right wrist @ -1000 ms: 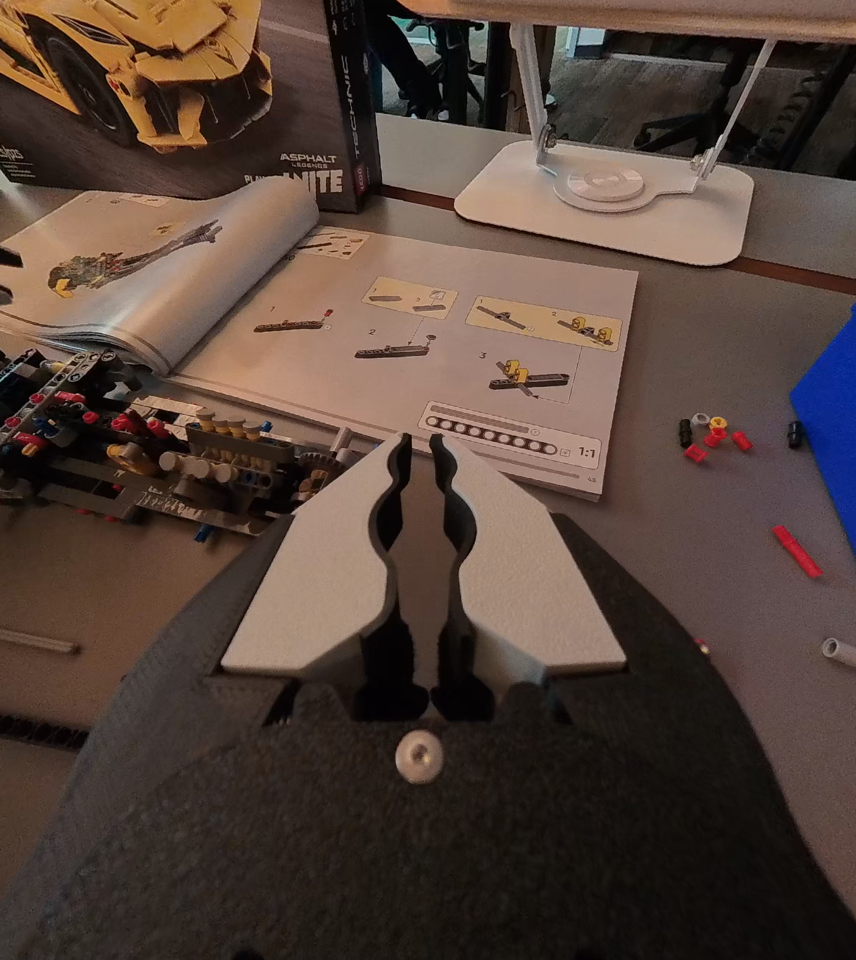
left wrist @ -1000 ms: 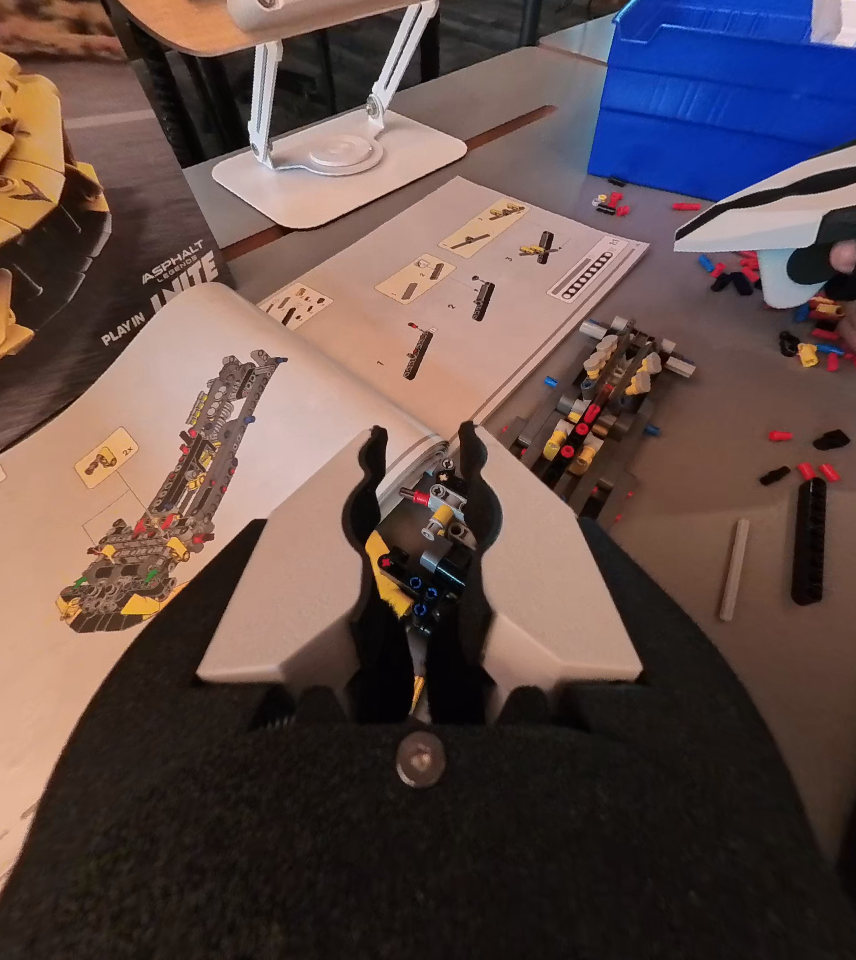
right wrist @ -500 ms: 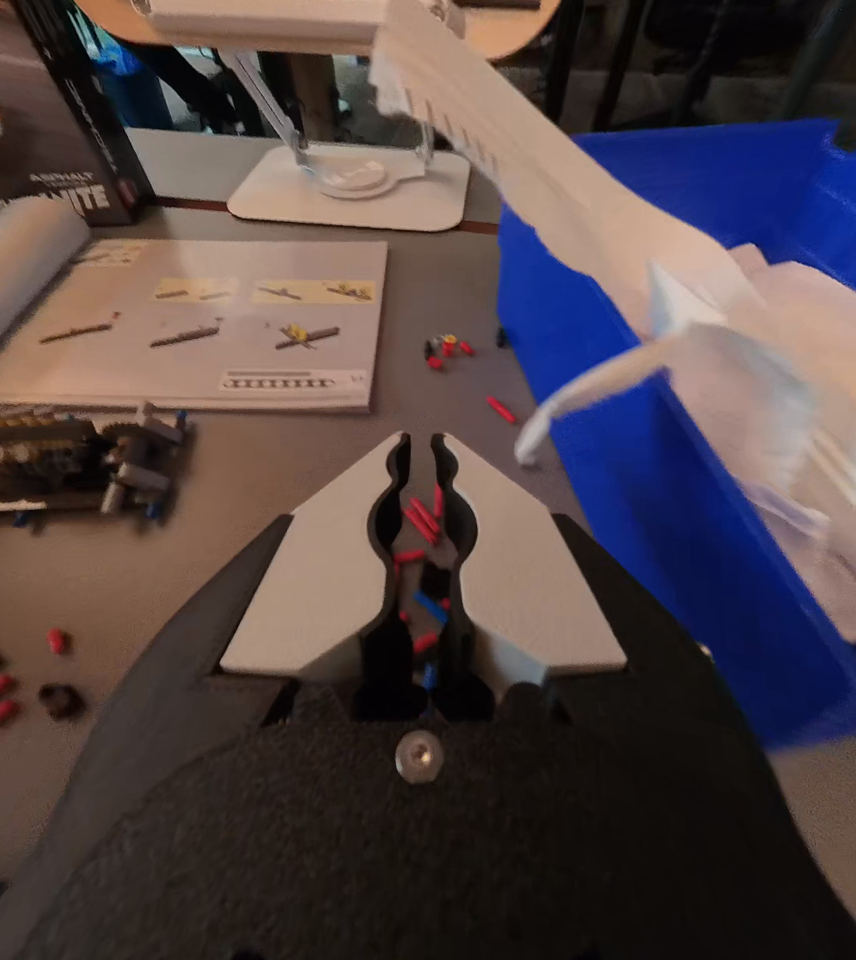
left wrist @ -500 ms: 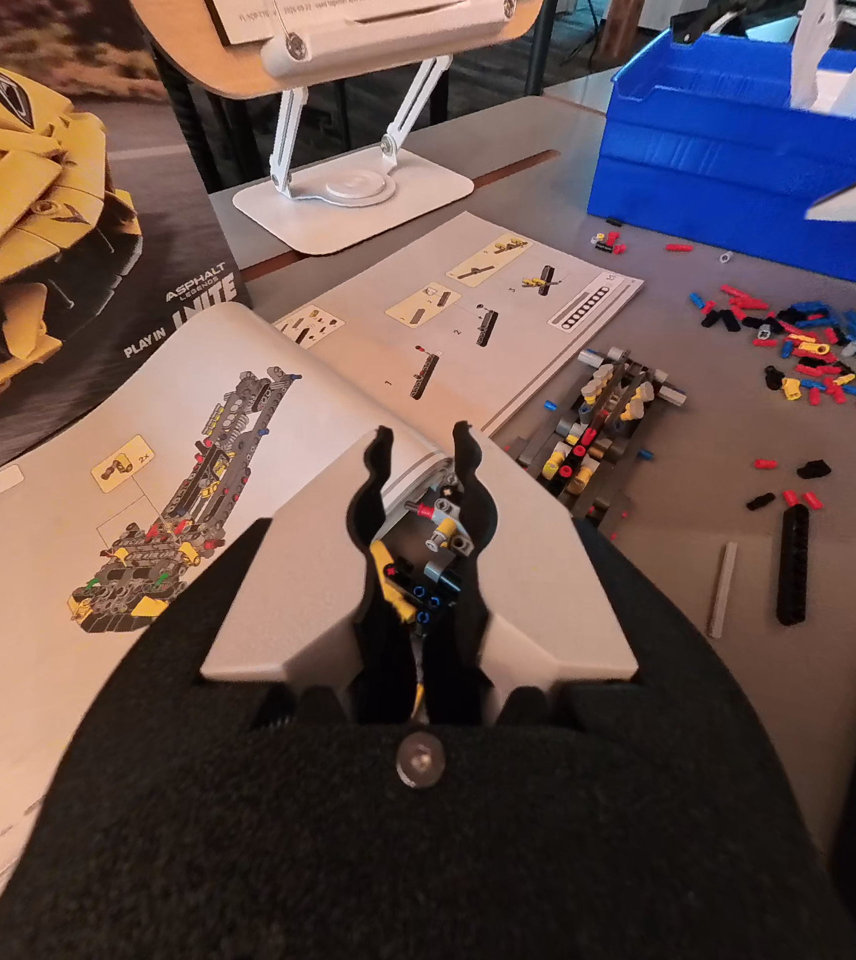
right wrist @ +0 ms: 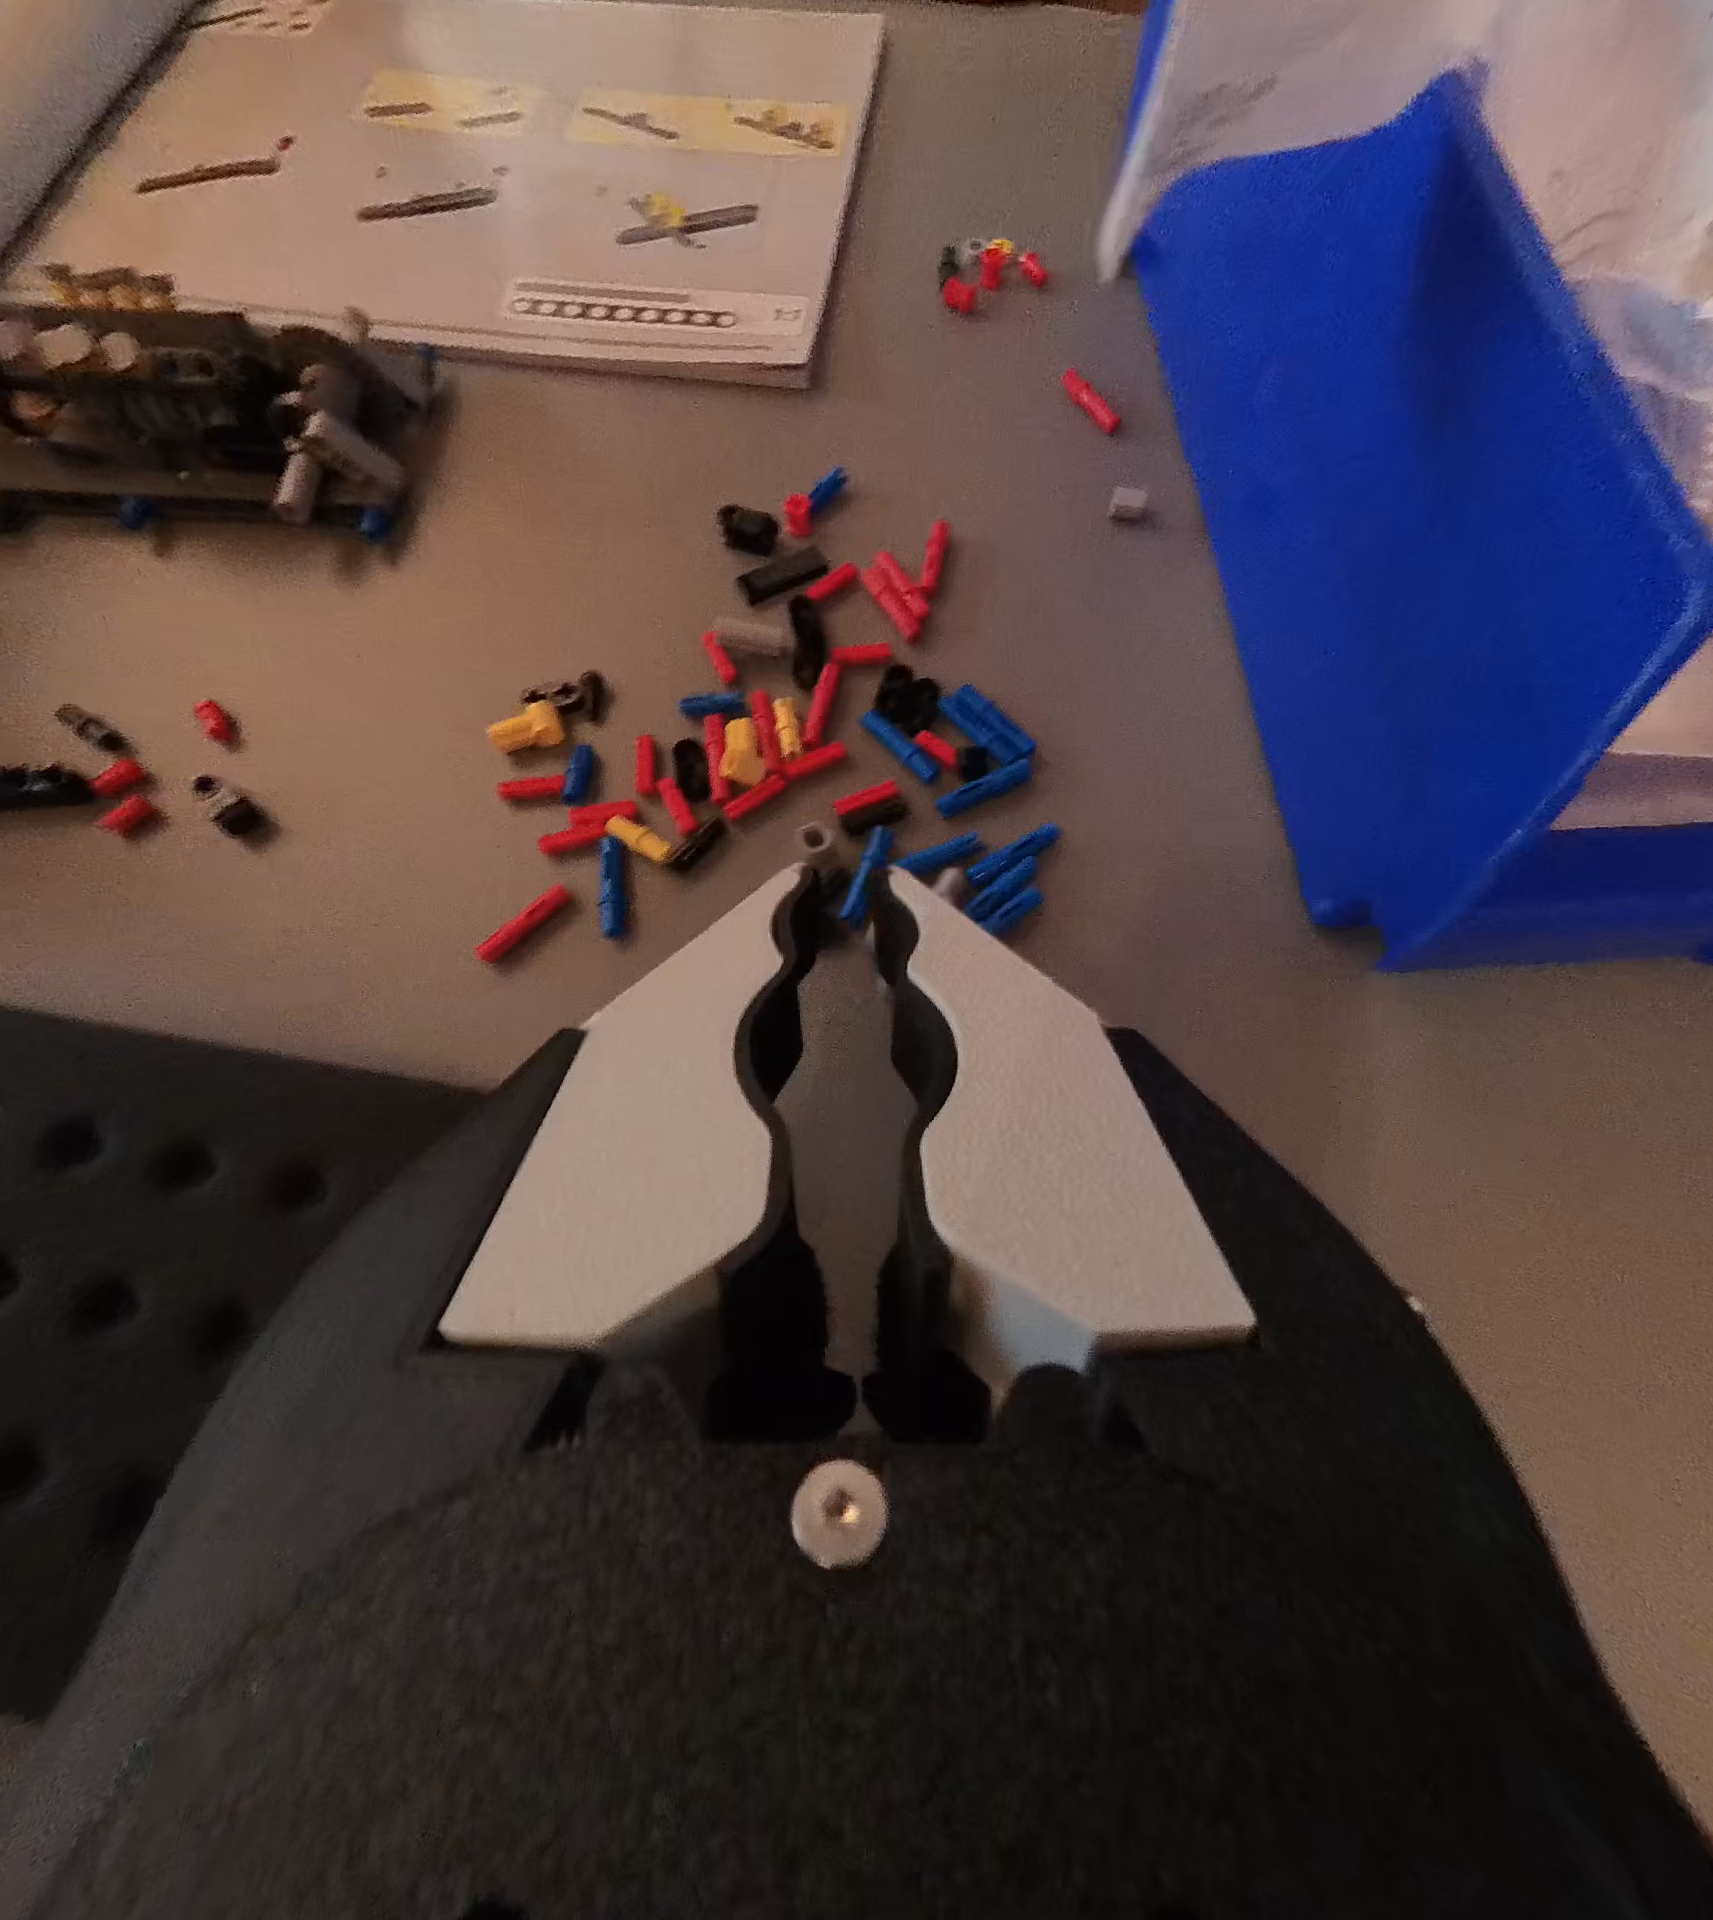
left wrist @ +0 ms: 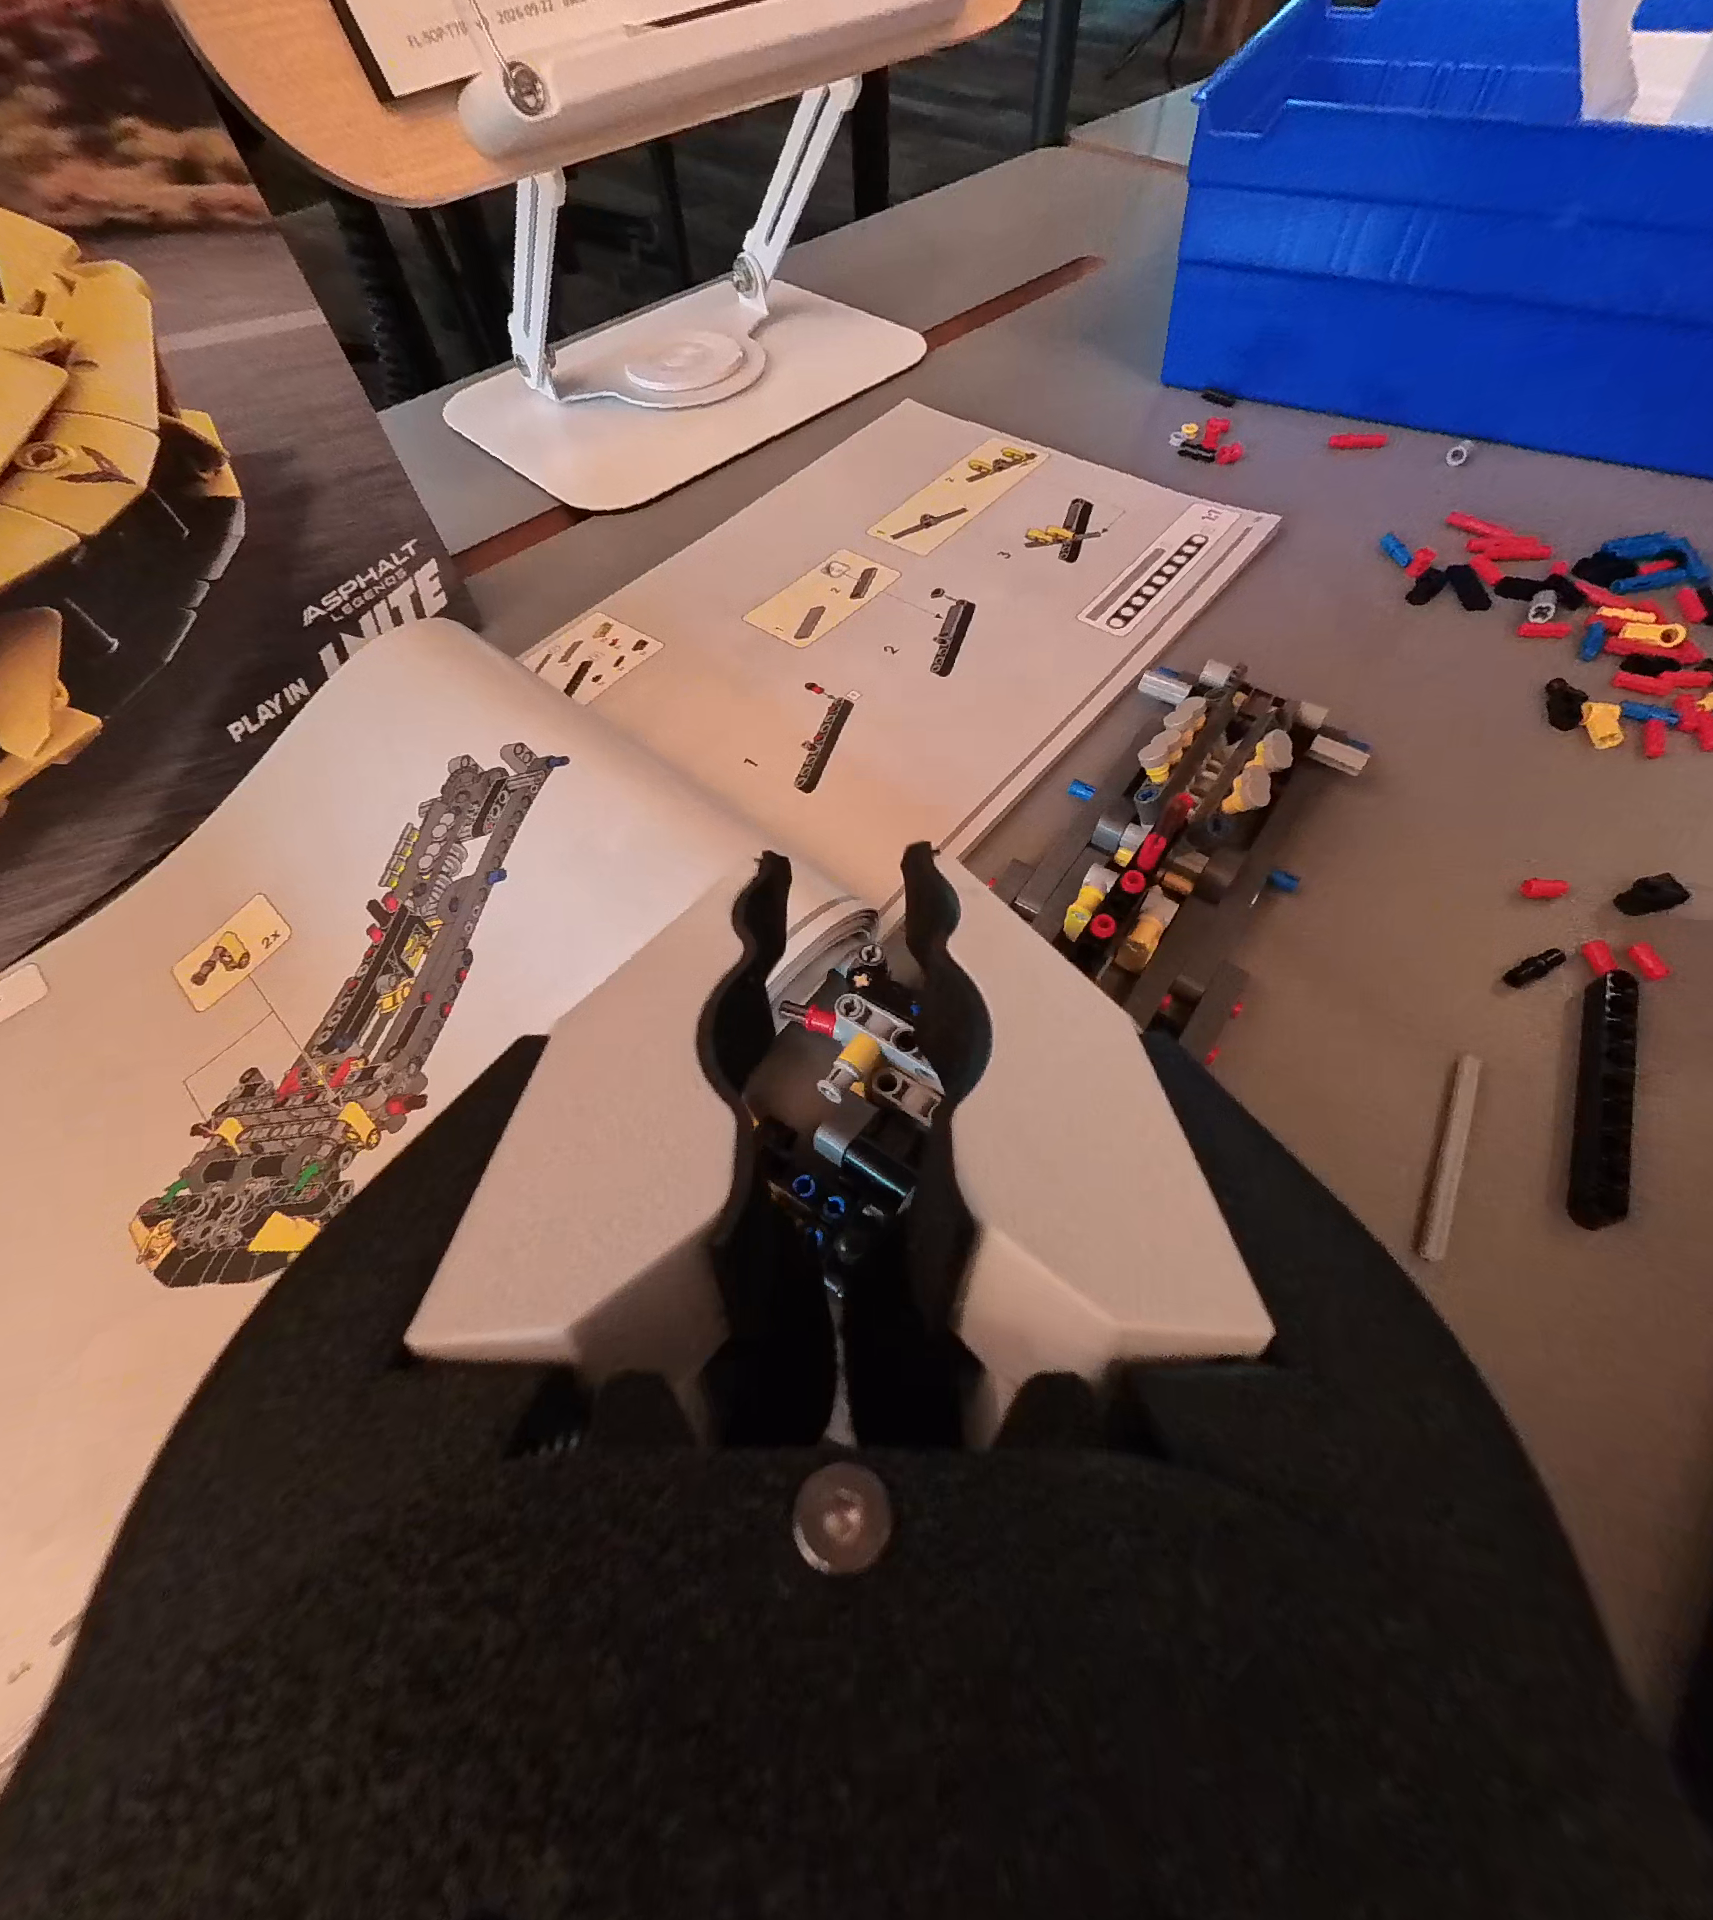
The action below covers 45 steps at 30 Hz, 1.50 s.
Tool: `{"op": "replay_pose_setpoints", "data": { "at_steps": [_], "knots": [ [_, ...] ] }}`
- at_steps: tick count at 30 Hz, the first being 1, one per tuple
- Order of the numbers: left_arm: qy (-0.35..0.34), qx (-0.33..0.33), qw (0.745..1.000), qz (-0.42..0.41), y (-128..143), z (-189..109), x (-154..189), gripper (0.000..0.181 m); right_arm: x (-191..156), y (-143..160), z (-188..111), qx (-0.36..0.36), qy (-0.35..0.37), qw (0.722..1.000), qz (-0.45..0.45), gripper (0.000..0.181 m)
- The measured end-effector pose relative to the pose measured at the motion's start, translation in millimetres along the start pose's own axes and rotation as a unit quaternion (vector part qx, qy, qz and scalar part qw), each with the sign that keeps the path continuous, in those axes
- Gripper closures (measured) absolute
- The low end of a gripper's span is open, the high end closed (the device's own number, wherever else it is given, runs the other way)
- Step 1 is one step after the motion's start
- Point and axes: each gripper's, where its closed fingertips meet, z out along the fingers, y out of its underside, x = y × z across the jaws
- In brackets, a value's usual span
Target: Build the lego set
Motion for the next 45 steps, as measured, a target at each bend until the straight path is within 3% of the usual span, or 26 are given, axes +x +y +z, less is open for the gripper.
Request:
{"op": "replay_pose_setpoints", "data": {
  "at_steps": [14, 20, 25, 38, 45],
  "knots": [
    [-0.001, 0.009, 1.000, -0.013, 1, 0, -7, 0.163, -13, 25, -25, -0.008, -0.043, 0.998, -0.046, 0.171],
    [-0.003, 0.006, 1.000, 0.003, 1, 0, -3, 0.163, -16, 17, -12, -0.032, -0.051, 0.991, -0.117, 0.169],
    [0.001, -0.002, 1.000, 0.014, 4, 1, 0, 0.163, -10, 27, 2, -0.081, -0.076, 0.986, -0.123, 0.166],
    [0.007, -0.017, 1.000, 0.014, 11, 6, 1, 0.162, -7, 23, 15, -0.074, -0.106, 0.985, -0.111, 0.164],
    [0.005, -0.017, 1.000, 0.013, 12, 5, -1, 0.163, -10, 22, 16, -0.066, -0.109, 0.984, -0.122, 0.173]
  ]
}}
